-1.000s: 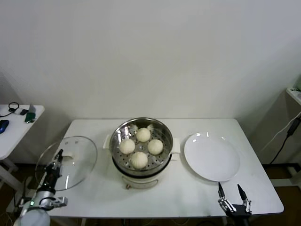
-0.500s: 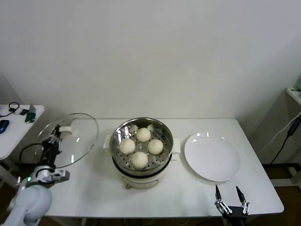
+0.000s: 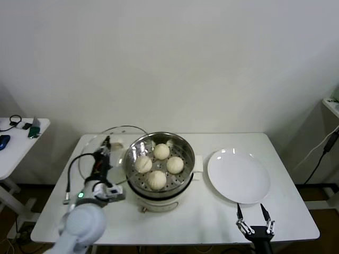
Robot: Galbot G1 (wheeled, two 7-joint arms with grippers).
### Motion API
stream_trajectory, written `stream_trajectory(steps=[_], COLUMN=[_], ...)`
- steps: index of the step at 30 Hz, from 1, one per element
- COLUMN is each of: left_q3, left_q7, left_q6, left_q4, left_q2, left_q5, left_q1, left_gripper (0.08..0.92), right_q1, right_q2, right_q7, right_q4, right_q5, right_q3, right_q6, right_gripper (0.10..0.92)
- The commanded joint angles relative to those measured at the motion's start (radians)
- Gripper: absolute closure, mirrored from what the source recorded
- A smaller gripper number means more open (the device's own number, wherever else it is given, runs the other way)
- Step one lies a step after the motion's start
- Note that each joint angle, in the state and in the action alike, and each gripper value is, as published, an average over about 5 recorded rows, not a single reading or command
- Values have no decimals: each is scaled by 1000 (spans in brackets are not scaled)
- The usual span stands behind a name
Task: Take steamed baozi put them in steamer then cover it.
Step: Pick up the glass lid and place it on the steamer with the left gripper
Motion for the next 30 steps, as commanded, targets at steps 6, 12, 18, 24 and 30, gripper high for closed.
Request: stream_trajectory(steps=[6,12,18,24,30], left_q3=[288,294,286,275,247], left_q7=[112,89,70,60,58], left_q6=[82,74,63,42,24], left_q4=[134,198,235,252,256], left_q2=[-433,-477,-502,-495,-472], left_q5=[421,454,485,526,556], left_q1=[-125,-123,-116,-96,-81], left_gripper=[859,859,859,859,859], right_q1=[57,58,59,55,54], right_q2=[-22,-30,-32,-37,-46], right_q7=[10,11,11,11,10], right_q4=[-93,-118,-140,-144,-143], right_q5=[-19,-3,5,16,33], right_q3=[-24,-21,-17,-10,1], right_q6=[32,47,60,69,74], right_gripper=[203,203,203,203,203])
